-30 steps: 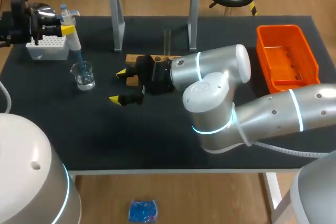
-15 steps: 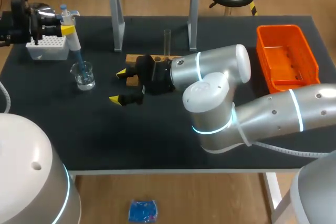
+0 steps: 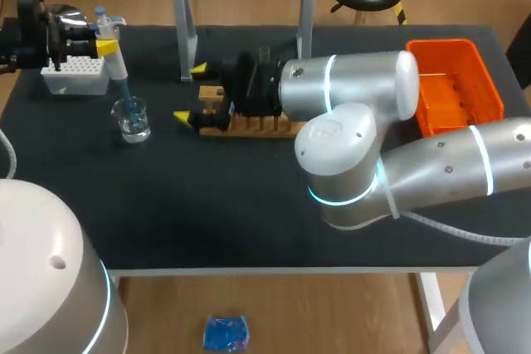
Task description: Invert the test tube, pick up the pipette, mount the tip to pipette, aspirate from beaker and dispense into the tube, eject the tip, return the pipette, and cap with the stopper.
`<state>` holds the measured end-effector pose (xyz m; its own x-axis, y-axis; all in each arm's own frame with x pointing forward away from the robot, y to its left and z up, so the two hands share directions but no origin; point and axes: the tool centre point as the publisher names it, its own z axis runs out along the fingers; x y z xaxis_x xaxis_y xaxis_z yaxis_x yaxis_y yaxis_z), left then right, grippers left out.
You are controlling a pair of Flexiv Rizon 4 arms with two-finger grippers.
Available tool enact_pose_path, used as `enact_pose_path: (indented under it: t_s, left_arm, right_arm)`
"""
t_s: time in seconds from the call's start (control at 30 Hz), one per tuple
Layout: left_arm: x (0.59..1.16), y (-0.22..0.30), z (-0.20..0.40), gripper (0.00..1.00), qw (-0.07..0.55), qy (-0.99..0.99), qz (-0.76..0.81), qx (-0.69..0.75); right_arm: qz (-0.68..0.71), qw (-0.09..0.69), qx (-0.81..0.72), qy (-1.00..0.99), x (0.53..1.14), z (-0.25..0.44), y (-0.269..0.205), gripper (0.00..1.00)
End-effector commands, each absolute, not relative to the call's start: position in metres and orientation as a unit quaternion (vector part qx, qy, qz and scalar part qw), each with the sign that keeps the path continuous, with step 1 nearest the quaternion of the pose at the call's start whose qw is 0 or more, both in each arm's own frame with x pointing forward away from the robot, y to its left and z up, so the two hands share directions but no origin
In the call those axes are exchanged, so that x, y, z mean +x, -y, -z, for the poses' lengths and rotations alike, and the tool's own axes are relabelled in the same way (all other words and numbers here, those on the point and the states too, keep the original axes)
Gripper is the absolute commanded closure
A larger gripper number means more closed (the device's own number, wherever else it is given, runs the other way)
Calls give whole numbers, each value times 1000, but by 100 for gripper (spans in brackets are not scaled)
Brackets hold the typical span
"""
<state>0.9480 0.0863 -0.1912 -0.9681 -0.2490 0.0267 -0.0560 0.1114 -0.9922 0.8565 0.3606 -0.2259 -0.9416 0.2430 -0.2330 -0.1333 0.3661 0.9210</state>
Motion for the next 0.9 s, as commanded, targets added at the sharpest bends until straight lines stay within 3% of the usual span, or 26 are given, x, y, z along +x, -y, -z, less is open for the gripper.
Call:
enact_pose_path:
  t_s: [0.03, 0.4, 0.9]
  left_arm:
    - [949, -87, 192, 100, 72, -741, 659, -101]
    - [949, -87, 192, 100, 72, -741, 659, -101]
    - [949, -87, 192, 100, 72, -741, 659, -101]
  right_arm:
    - [-489, 165, 28, -856, 851, 169, -333, 0]
    - [-478, 179, -52, -858, 874, 107, -336, 0]
    - [-502, 50, -21, -863, 915, 96, -380, 0]
